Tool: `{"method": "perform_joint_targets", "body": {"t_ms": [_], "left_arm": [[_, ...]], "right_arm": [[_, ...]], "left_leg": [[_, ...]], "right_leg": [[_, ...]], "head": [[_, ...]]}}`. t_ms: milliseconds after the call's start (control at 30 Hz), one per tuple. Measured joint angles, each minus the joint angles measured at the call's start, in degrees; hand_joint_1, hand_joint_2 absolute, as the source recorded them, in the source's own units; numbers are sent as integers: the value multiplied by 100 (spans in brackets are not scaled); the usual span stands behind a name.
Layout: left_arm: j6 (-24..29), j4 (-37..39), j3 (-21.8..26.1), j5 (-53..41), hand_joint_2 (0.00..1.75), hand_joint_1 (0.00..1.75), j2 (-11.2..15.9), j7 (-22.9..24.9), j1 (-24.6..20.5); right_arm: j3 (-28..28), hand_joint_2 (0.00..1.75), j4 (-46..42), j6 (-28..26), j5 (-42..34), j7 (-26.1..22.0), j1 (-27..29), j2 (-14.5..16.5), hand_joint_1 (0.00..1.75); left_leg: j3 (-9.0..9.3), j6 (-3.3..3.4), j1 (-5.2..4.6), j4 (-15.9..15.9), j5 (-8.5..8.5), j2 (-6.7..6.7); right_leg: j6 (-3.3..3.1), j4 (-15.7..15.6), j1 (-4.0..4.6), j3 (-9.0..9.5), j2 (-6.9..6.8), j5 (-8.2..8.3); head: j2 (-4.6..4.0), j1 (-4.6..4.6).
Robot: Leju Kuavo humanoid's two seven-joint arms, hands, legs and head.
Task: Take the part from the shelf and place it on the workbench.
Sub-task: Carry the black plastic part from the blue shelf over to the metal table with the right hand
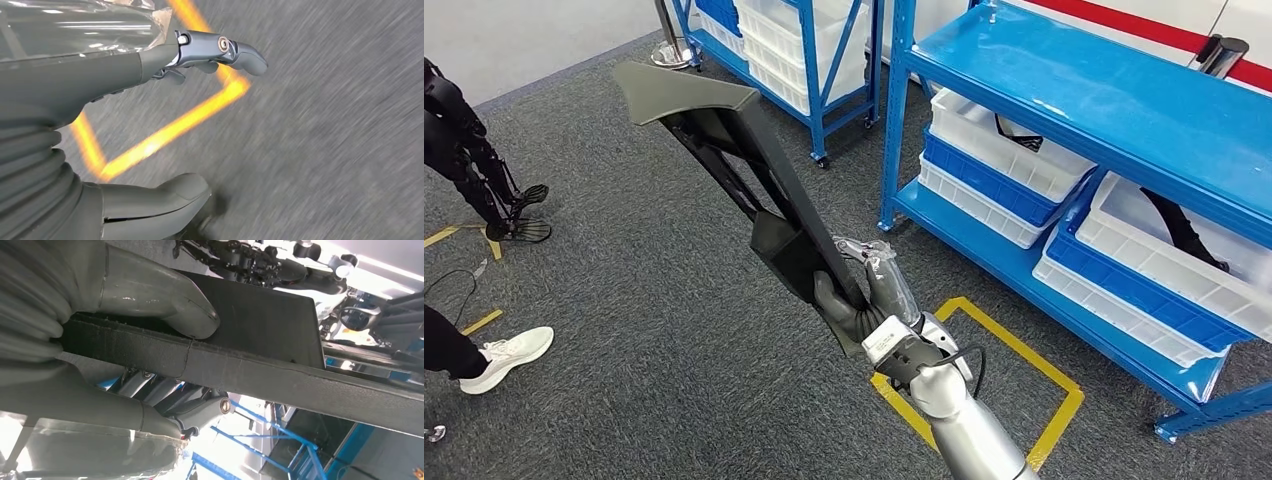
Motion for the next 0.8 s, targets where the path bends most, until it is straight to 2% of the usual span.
{"method": "perform_joint_targets", "body": {"t_ms": [33,100,167,233,267,300,333,367,400,433,467,500,600,667,733,767,800], "left_arm": [[210,-7,6,-59,175,0,-4,-131,-6],[491,-7,7,-165,175,0,-15,-230,-6],[604,-7,7,-232,175,0,-30,-220,-8],[661,-7,6,-298,175,0,-45,-155,-19],[698,-7,6,-333,175,0,-53,-108,-21],[739,-7,7,-363,175,0,-64,-60,-20],[759,-5,7,-385,175,0,-75,-5,-17],[745,-4,7,-396,175,0,-83,48,-15],[712,-2,7,-401,175,0,-90,96,-15],[672,-1,7,-404,175,0,-92,134,-16],[647,-1,6,-407,175,0,-93,158,-16],[636,0,7,-409,175,0,-92,170,-15],[632,3,6,-415,175,0,-89,193,11],[613,7,6,-437,175,0,-91,233,16],[518,8,5,-475,175,0,-89,303,3],[422,8,5,-489,175,0,-85,337,0],[307,9,4,-501,175,0,-83,364,3]], "right_arm": [[5,175,1,-4,-2,3,-4,3,175],[18,175,2,-20,-11,10,-14,8,175],[28,175,5,-37,-33,10,-29,9,175],[33,175,21,-51,-61,8,-36,-8,175],[35,175,35,-58,-71,7,-35,-20,175],[36,175,54,-68,-80,7,-33,-33,175],[37,175,70,-79,-86,6,-31,-45,175],[37,175,80,-87,-88,5,-32,-55,175],[37,175,87,-95,-89,5,-35,-62,175],[38,175,93,-99,-91,3,-40,-66,175],[41,175,97,-101,-93,1,-45,-68,175],[44,175,103,-101,-95,-2,-49,-69,175],[52,175,113,-103,-101,-7,-56,-66,175],[67,175,113,-110,-107,-10,-68,-59,175],[81,175,117,-117,-114,-15,-76,-56,175],[86,175,123,-120,-120,-17,-76,-57,175],[90,175,130,-122,-124,-17,-76,-59,175]], "left_leg": [[12,13,-25,-52,-10,7],[30,52,-24,-118,36,-69],[85,110,9,-229,106,-141],[105,141,28,-276,140,-221],[102,142,29,-275,141,-266],[101,142,29,-273,140,-316],[103,139,32,-270,139,-366],[108,133,37,-263,135,-415],[113,118,43,-248,126,-465],[107,90,41,-217,108,-512],[92,56,38,-181,86,-555],[71,23,34,-149,69,-585],[28,-53,56,-117,51,-607],[-61,-109,73,90,-92,-467],[-359,-166,85,718,-426,-295],[-563,-183,91,1116,-591,-258],[-728,-190,94,1417,-681,-242]], "right_leg": [[10,-6,10,-1,-30,-2],[48,-17,15,5,-70,-15],[59,191,24,-80,38,-149],[14,885,19,-400,200,-459],[7,1273,16,-590,236,-596],[22,1552,10,-737,254,-674],[64,1600,1,-776,259,-650],[125,1385,-13,-689,264,-525],[190,995,-35,-518,281,-343],[235,572,-59,-328,319,-175],[242,238,-78,-175,349,-48],[221,49,-84,-88,374,18],[100,-8,-66,-58,353,56],[31,-19,-80,-47,318,65],[-21,-22,-71,-39,271,57],[-36,-22,-58,-39,241,52],[-43,-21,-45,-38,211,47]], "head": [[0,2],[0,4],[0,10],[0,21],[0,26],[0,27],[0,27],[0,26],[0,27],[0,27],[0,26],[0,24],[0,23],[0,12],[0,-1],[0,-2],[0,-2]]}}
